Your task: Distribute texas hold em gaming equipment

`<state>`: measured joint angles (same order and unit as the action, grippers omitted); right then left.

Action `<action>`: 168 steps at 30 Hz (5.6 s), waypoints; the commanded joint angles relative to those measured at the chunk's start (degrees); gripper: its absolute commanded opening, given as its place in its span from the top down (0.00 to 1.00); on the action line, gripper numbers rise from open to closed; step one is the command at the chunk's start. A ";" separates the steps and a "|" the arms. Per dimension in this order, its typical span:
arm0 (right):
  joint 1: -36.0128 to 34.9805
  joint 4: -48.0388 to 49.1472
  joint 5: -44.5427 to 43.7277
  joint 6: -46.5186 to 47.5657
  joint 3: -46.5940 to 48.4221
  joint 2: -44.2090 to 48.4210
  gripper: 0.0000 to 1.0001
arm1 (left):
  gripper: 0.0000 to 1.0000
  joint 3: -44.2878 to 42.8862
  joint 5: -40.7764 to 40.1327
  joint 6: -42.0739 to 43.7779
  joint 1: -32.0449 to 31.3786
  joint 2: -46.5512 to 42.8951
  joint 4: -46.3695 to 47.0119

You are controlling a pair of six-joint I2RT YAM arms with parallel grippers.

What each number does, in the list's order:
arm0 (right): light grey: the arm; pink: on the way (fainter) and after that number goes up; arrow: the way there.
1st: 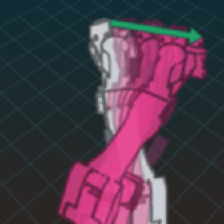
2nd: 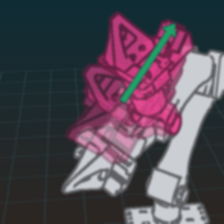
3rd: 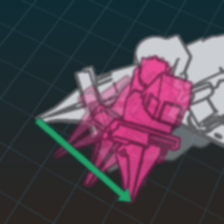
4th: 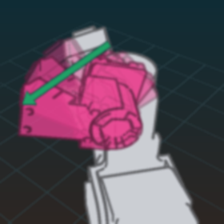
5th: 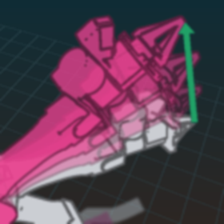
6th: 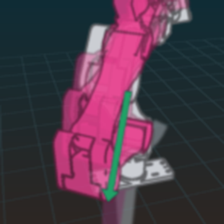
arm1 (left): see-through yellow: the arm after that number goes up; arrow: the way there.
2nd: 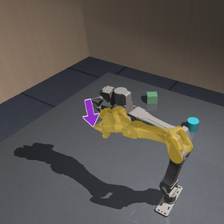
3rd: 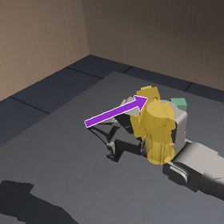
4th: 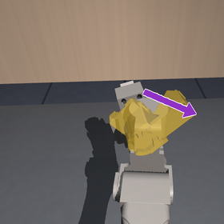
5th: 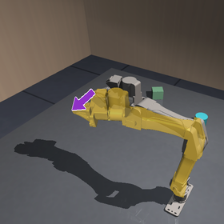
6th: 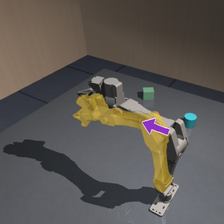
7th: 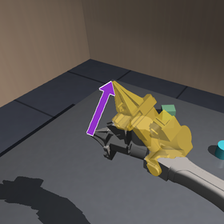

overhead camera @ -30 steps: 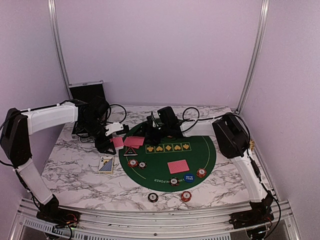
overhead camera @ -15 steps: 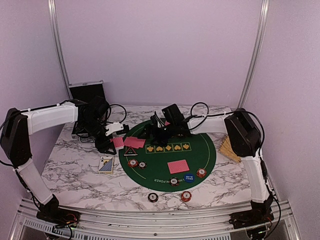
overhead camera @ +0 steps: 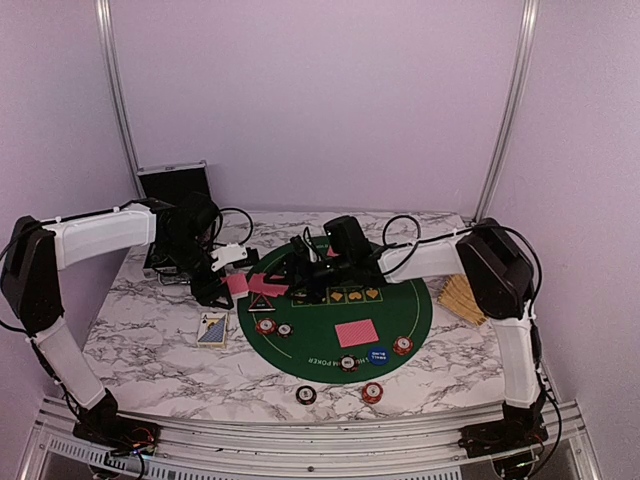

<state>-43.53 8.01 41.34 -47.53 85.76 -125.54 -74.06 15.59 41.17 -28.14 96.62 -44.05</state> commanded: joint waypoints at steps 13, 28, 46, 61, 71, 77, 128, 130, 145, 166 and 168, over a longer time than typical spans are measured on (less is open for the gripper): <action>-2.43 16.53 8.55 -13.46 3.84 -4.72 0.02 | 1.00 -5.04 1.07 -0.69 -2.51 1.99 -0.41; -3.77 15.01 10.84 -14.74 10.03 -8.39 0.04 | 1.00 -6.74 0.51 0.15 -4.76 2.15 -0.48; -3.91 6.87 12.20 -11.06 13.52 -10.78 0.11 | 1.00 -7.41 -2.00 1.44 -6.22 1.94 -0.51; -1.97 -2.93 10.63 -3.31 10.84 -6.02 0.37 | 1.00 -6.88 -2.82 1.51 -6.22 0.72 -0.51; -1.35 -5.02 10.07 -1.33 9.46 -2.54 0.45 | 1.00 -5.79 -3.39 1.63 -6.22 0.57 -0.50; -0.94 -5.51 9.68 -0.99 7.47 -0.26 0.50 | 1.00 -5.79 -3.53 1.81 -6.14 0.01 -0.48; 1.05 -3.00 10.14 -3.72 1.27 5.03 0.64 | 1.00 -4.86 -4.56 2.18 -5.79 1.23 -0.44; 0.73 -2.28 10.29 -4.22 1.32 4.53 0.65 | 1.00 -4.82 -4.52 2.16 -5.78 1.22 -0.48; -0.51 1.13 11.28 -6.87 2.81 1.97 0.77 | 1.00 -4.78 -4.61 2.16 -5.70 0.90 -0.45; 5.72 8.17 13.44 -9.91 -5.77 7.62 1.00 | 1.00 -4.19 -5.28 2.09 -5.00 0.74 -0.50; 7.67 8.37 13.44 -9.77 -7.09 8.63 1.00 | 1.00 -4.09 -5.35 2.12 -4.91 0.61 -0.46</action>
<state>-39.46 15.42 54.13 -58.13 80.14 -121.30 -78.87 10.31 42.87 -33.52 98.65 -44.45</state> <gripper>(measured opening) 0.006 0.660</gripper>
